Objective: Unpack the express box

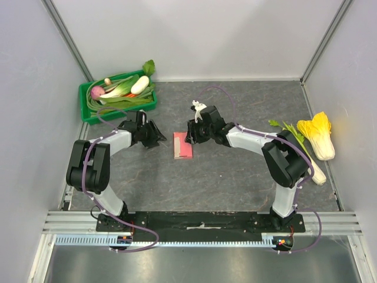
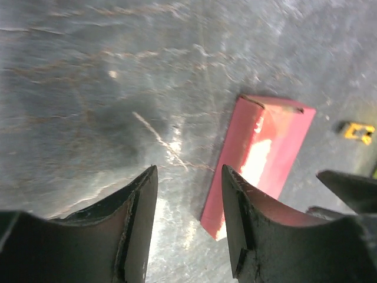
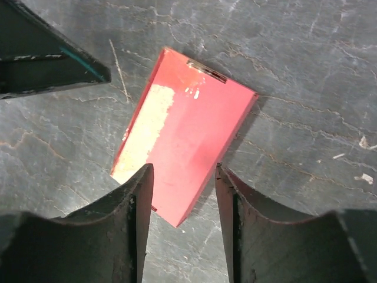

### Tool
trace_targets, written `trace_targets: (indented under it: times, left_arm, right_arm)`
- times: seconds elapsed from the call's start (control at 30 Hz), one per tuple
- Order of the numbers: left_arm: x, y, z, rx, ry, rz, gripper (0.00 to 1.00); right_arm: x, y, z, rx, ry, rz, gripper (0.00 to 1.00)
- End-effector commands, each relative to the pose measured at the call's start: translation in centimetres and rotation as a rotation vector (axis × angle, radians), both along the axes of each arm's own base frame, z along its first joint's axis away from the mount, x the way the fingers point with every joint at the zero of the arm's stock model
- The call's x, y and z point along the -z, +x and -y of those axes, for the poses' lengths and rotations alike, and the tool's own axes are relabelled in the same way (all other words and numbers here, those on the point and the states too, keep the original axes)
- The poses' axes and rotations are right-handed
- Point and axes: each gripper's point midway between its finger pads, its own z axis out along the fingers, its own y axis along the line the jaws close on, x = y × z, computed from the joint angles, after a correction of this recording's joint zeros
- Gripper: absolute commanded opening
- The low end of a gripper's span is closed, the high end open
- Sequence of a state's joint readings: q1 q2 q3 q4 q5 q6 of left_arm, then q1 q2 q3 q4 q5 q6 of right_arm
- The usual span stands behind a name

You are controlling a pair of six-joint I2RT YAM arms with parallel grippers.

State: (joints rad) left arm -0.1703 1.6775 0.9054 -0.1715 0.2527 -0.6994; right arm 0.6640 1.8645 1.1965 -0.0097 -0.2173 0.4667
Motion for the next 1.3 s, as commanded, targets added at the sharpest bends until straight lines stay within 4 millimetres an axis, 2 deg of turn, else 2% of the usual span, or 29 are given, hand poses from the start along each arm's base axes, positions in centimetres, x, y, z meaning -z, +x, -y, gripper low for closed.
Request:
trace_targets:
  times: [0.0,0.1,0.27,0.43,0.7,0.87,1.1,1.27]
  left_arm:
    - [-2.4,-0.4,3.6,0.197,-0.170,0.100,0.54]
    - [-2.5,-0.4,4.3,0.229,-0.206,0.106,0.53]
    - [-2.0,-0.8,5.1,0.275,-0.251,0.078,0.51]
    - [-0.8,-1.3,5.3,0.279,-0.262,0.029,0.43]
    - [-0.2,-1.5,5.4,0.290,-0.269,0.013,0.41]
    - [0.3,-1.2,4.9,0.292,-0.226,0.013,0.40]
    - [1.1,-1.0,4.3,0.314,-0.169,-0.007,0.39]
    - [2.2,-1.2,2.7,0.285,-0.062,-0.052,0.37]
  right_arm:
    - [-0.7,1.3,0.7,0.040,-0.052,0.045,0.59]
    - [0.0,1.3,0.6,0.042,-0.062,0.033,0.66]
    - [0.8,1.3,0.1,0.027,-0.064,0.007,0.66]
    - [2.0,1.3,-0.1,0.027,-0.077,-0.026,0.59]
    - [3.0,1.1,-0.1,0.023,-0.087,-0.052,0.49]
    - [3.5,1.0,0.0,0.028,-0.093,-0.069,0.43]
    - [3.7,0.9,0.0,0.030,-0.102,-0.074,0.41]
    - [3.8,0.9,0.1,0.034,-0.105,-0.078,0.38]
